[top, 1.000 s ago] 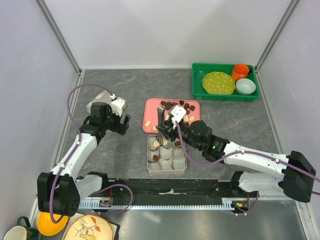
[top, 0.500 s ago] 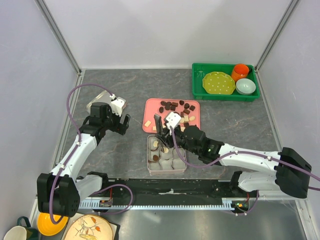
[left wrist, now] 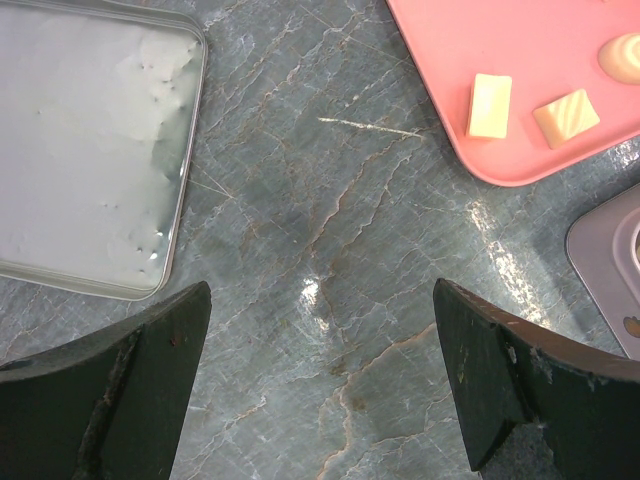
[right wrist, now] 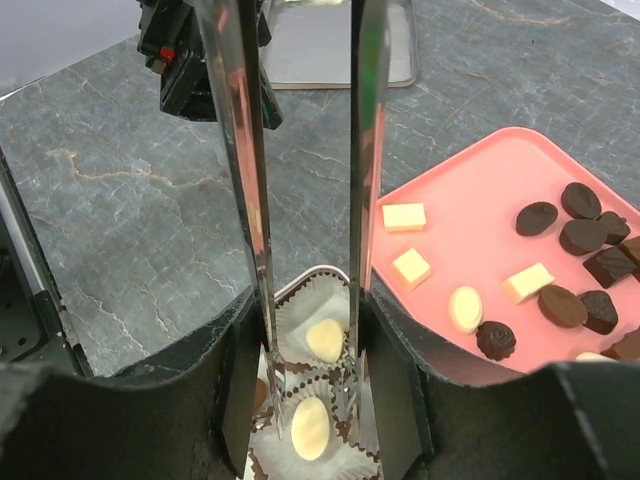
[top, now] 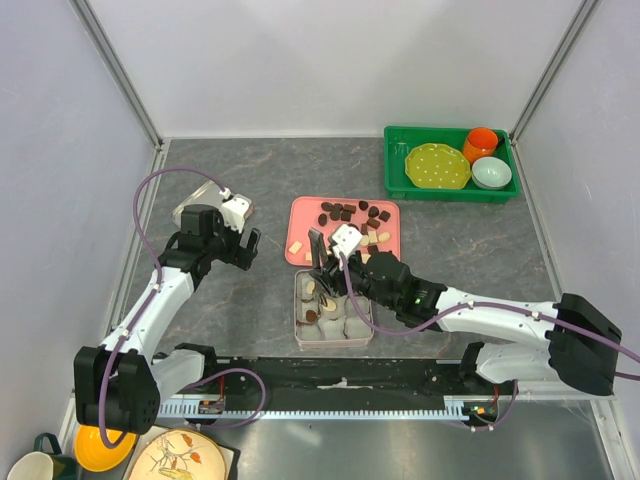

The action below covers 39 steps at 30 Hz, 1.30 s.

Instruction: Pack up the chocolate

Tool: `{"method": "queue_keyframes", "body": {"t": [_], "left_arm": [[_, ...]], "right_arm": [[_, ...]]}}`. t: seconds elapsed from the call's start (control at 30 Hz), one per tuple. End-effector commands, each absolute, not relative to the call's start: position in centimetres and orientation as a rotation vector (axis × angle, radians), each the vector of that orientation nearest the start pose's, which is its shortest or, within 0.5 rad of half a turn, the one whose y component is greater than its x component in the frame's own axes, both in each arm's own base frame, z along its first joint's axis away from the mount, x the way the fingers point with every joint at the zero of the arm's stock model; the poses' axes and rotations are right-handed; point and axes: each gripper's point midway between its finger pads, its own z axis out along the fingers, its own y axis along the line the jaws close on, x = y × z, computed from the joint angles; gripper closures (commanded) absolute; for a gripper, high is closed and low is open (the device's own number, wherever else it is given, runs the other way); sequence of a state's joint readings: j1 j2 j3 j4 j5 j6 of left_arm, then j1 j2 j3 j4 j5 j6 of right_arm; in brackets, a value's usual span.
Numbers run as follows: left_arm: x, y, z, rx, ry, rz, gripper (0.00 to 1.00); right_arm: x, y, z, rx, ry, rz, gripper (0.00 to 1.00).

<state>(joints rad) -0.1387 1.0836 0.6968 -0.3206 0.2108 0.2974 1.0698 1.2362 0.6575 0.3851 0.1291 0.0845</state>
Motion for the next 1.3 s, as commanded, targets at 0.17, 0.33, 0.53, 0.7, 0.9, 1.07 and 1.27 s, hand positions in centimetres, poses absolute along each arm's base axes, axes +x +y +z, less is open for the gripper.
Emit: {"method": "queue_keyframes", "body": {"t": [0.17,0.33,0.53,0.7,0.9,1.07,1.27], "left_arm": [[30.8,-6.5,12.9,0.601,2.149,-0.136,0.01],[30.8,-6.5,13.0,0.598,2.144,-0.138,0.01],[30.8,-6.3,13.1,0.601,2.139,-0.123,0.01],[30.8,-6.4,13.1,0.602,2.139,-0.124,0.01],[30.9,-6.3,13.0,0.600,2.141,-0.121,0.01],[30.9,-6.3,12.8,0.601,2.141,-0.119,0.01],[31.0,-6.1,12.9,0.604,2.138,-0.099,0.01]], "right_arm": [[23.8,33.3,28.2,-0.589,1.462,0.631,0.55],[27.4,32.7,29.3,-0.524,1.434,0.525,0.62],[32.7,32.5,29.2,-0.437,1.426,0.476,0.63],[36.0,33.4,27.1,-0.434,1.461,0.461,0.61],[36.8,37.1,25.8,-0.483,1.477,0.578,0.56],[37.0,39.1,25.1,-0.473,1.483,0.668,0.53],[36.5,40.8,22.7,-0.524,1.514,0.743,0.45]]}}
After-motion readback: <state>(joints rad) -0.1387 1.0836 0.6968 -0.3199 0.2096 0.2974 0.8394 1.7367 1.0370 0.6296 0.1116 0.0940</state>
